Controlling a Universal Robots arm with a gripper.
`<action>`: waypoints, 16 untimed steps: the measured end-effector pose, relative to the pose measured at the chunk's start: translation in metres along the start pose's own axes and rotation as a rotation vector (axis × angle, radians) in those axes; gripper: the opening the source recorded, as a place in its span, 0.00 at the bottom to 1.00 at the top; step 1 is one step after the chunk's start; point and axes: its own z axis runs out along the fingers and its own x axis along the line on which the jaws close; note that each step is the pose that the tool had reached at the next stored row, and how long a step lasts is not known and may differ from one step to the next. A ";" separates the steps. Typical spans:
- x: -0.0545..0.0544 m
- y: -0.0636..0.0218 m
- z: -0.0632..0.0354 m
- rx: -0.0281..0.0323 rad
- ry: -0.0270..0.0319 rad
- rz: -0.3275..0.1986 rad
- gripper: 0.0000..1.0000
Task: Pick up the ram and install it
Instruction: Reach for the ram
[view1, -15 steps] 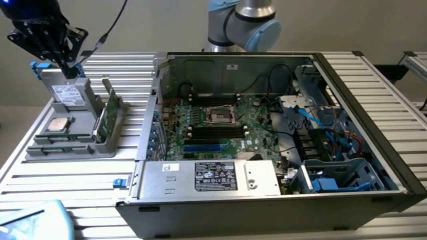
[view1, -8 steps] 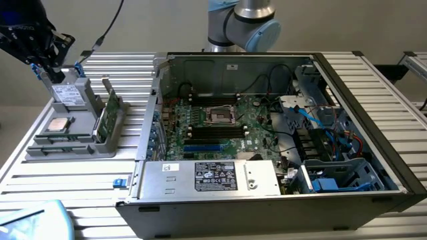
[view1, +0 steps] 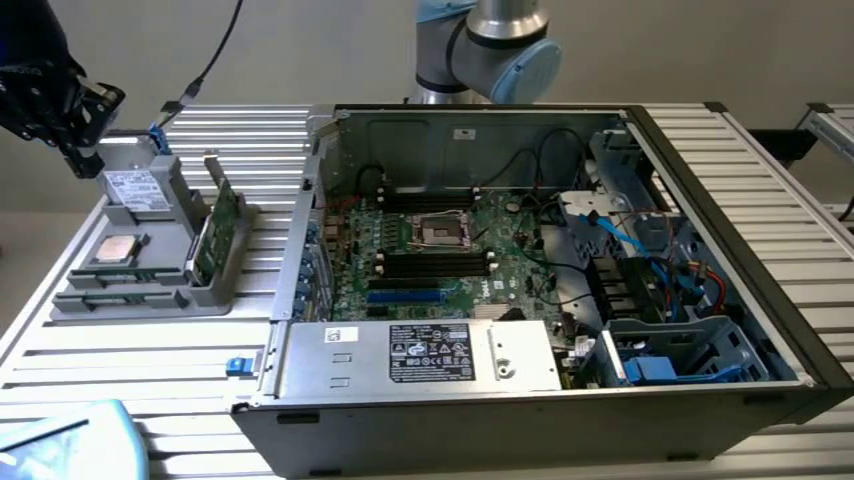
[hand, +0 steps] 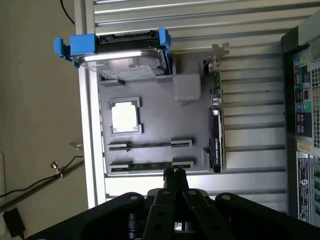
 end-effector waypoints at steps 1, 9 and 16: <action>0.002 -0.0010 0.0014 0.0004 0.0045 0.000 0.11; 0.005 -0.0087 0.0142 0.0025 0.0317 -0.002 0.11; 0.005 -0.0105 0.0269 0.0035 0.0362 -0.010 0.11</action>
